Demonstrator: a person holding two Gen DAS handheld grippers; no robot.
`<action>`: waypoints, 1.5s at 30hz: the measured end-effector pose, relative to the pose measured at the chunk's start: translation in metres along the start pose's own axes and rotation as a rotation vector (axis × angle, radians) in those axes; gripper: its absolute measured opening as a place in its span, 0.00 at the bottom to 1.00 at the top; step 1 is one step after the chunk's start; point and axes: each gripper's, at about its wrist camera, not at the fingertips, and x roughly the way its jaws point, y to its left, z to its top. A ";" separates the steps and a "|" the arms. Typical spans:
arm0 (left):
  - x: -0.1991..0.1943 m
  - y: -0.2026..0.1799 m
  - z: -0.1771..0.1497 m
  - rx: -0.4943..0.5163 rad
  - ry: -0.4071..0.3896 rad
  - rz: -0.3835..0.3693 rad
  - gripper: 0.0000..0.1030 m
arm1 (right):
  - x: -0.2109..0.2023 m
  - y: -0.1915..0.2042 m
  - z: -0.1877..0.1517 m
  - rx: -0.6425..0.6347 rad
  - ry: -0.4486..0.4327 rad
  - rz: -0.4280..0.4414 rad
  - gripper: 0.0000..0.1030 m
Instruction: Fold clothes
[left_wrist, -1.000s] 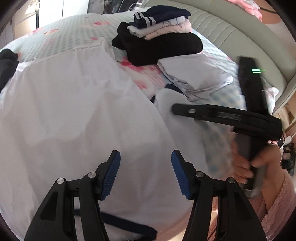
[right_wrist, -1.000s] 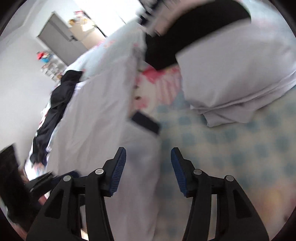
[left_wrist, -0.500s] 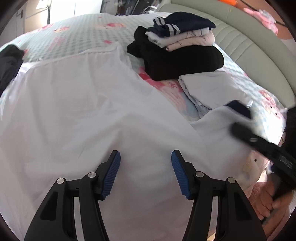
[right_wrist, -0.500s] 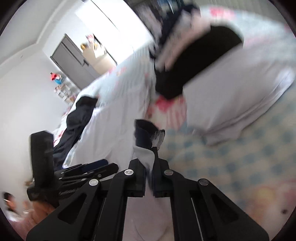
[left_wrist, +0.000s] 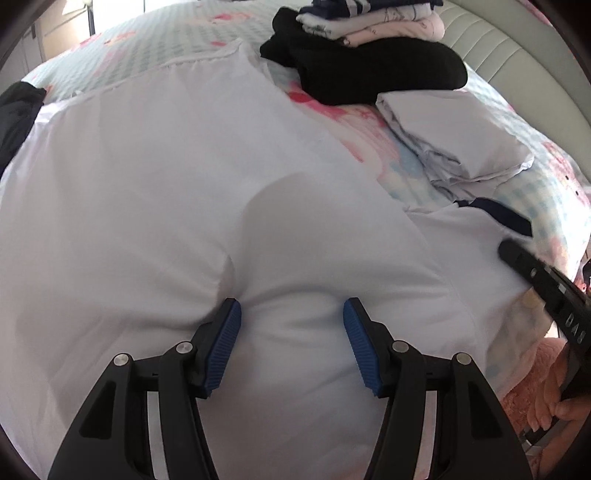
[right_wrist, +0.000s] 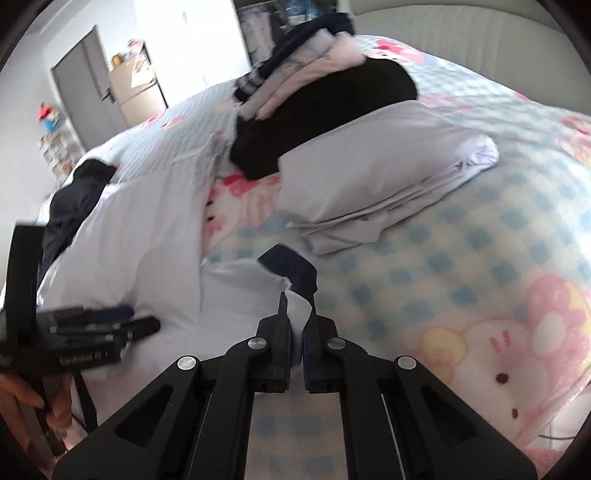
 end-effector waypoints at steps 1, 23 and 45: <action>-0.006 0.000 0.002 0.000 -0.023 -0.006 0.58 | -0.002 -0.001 0.002 0.007 -0.004 0.018 0.04; 0.035 -0.005 0.036 0.199 0.100 0.222 0.50 | 0.108 0.015 0.077 0.030 0.219 0.304 0.35; 0.021 -0.019 0.061 0.111 -0.030 0.117 0.48 | 0.130 0.051 0.050 -0.201 0.370 0.259 0.30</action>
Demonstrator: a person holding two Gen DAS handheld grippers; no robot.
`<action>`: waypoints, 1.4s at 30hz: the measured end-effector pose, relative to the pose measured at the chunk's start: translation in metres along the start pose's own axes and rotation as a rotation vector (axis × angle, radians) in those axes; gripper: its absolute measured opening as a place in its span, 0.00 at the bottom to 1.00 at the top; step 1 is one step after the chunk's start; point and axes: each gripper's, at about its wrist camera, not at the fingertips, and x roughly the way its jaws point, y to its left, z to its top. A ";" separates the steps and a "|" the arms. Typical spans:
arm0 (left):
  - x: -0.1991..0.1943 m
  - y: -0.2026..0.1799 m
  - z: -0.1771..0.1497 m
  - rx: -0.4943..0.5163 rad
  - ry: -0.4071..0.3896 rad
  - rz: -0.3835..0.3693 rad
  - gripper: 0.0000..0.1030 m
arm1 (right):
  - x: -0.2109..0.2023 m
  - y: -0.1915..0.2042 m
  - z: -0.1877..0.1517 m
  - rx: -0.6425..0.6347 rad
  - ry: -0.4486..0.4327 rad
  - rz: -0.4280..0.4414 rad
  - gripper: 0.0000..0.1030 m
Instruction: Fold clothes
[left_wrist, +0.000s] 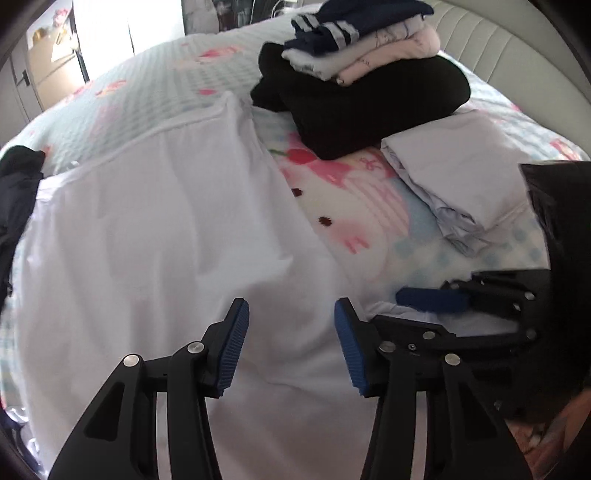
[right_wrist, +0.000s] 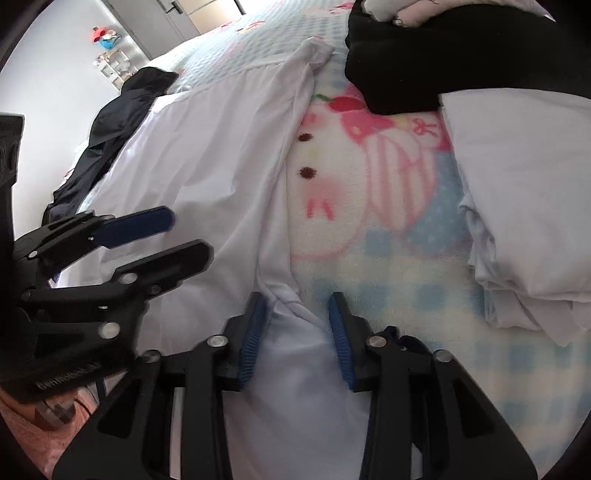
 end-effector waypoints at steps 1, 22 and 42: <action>0.004 0.004 -0.002 -0.011 0.015 0.012 0.48 | 0.000 -0.003 0.000 0.008 0.001 0.019 0.31; 0.006 0.040 -0.040 -0.082 0.054 0.029 0.51 | 0.026 0.040 0.019 -0.113 -0.052 0.079 0.06; -0.030 0.055 -0.058 -0.176 -0.035 0.017 0.51 | 0.014 0.033 0.016 -0.049 -0.103 0.012 0.36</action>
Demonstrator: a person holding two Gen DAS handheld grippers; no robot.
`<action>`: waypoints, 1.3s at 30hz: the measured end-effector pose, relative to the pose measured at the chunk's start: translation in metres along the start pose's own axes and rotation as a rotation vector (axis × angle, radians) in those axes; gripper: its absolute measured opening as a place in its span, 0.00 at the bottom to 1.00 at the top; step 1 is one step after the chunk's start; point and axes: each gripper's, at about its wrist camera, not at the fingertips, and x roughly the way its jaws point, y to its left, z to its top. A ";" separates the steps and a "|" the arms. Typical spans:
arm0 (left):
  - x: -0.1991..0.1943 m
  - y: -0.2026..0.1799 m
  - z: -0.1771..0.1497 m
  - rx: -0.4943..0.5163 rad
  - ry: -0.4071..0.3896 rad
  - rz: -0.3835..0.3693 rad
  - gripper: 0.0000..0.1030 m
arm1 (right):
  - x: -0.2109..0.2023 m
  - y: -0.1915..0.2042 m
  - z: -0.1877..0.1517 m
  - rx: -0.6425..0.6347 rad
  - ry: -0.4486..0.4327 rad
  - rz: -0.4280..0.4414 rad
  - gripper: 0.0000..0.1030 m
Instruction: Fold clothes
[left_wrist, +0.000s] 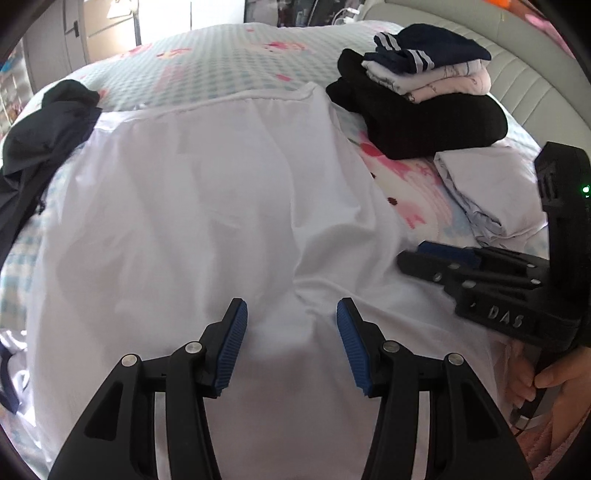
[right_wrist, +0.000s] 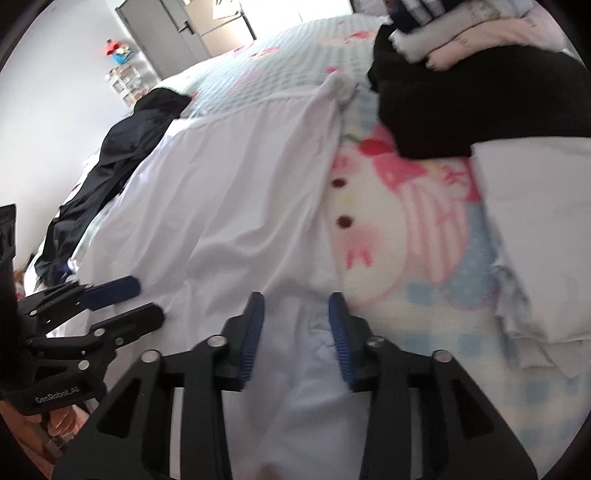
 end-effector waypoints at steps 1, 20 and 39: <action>0.002 -0.004 0.001 0.016 0.003 0.013 0.51 | 0.004 0.000 -0.001 -0.007 0.013 0.003 0.34; 0.029 -0.025 0.012 0.088 0.107 0.052 0.57 | -0.027 -0.044 -0.003 0.147 -0.035 0.003 0.02; -0.026 0.041 -0.028 -0.029 0.034 0.083 0.58 | -0.011 -0.036 -0.010 0.125 0.034 -0.051 0.25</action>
